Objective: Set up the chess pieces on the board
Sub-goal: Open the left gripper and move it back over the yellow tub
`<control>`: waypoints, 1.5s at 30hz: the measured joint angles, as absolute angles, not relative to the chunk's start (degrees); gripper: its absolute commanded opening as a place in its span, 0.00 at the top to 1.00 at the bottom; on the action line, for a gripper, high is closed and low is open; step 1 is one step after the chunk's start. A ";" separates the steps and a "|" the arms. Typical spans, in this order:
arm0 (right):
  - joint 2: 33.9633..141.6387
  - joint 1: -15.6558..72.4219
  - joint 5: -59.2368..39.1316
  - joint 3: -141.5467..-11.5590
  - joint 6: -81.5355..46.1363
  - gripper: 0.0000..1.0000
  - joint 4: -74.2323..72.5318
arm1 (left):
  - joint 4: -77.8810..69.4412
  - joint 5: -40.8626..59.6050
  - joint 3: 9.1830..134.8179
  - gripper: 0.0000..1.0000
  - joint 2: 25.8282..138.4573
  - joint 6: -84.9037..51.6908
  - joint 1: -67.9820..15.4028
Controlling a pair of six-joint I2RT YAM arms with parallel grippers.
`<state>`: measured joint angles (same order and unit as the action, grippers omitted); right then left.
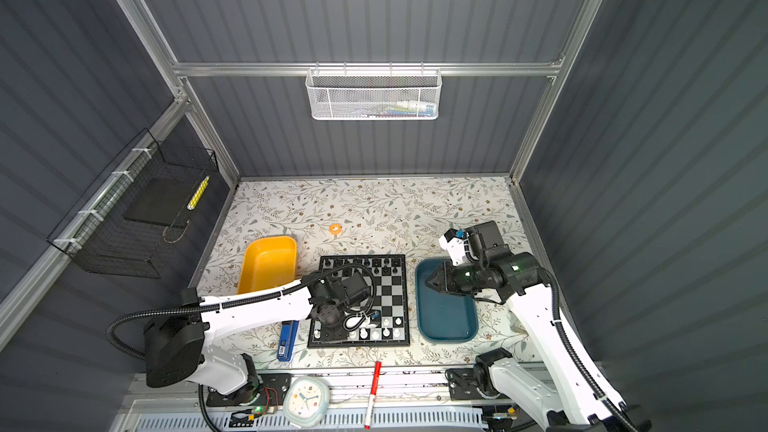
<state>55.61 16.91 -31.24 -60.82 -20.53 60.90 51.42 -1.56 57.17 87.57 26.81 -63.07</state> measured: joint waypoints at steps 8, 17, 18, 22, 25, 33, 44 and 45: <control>55.72 16.88 -31.03 -60.88 -20.36 0.72 60.97 | 52.71 -1.52 57.91 0.65 87.57 27.70 -63.07; 55.94 16.88 -30.83 -62.61 -20.03 0.72 61.43 | 54.81 -1.08 58.30 0.60 86.91 29.34 -63.07; 55.94 16.88 -30.81 -62.78 -19.94 0.71 61.39 | 55.05 -1.10 58.37 0.59 86.85 29.45 -63.07; 55.92 16.88 -30.65 -62.87 -19.90 0.71 61.39 | 55.94 -1.10 59.33 0.57 86.37 30.22 -63.07; 55.92 16.84 -30.63 -62.89 -19.90 0.71 61.39 | 56.99 -1.13 60.20 0.55 85.93 30.85 -63.07; 55.92 15.79 -30.61 -64.99 -19.59 0.71 61.52 | 59.79 -1.67 63.88 0.49 85.71 32.80 -62.76; 55.99 12.69 -31.14 -67.24 -18.96 0.71 60.99 | 63.68 -2.46 75.94 0.45 87.83 35.66 -55.13; 56.01 12.49 -31.27 -67.42 -18.96 0.71 60.80 | 63.99 -2.66 77.10 0.43 88.27 35.81 -54.43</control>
<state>56.01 12.49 -31.27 -67.42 -18.96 60.80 63.99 -2.66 77.10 88.27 35.81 -54.43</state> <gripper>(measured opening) 0.292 0.548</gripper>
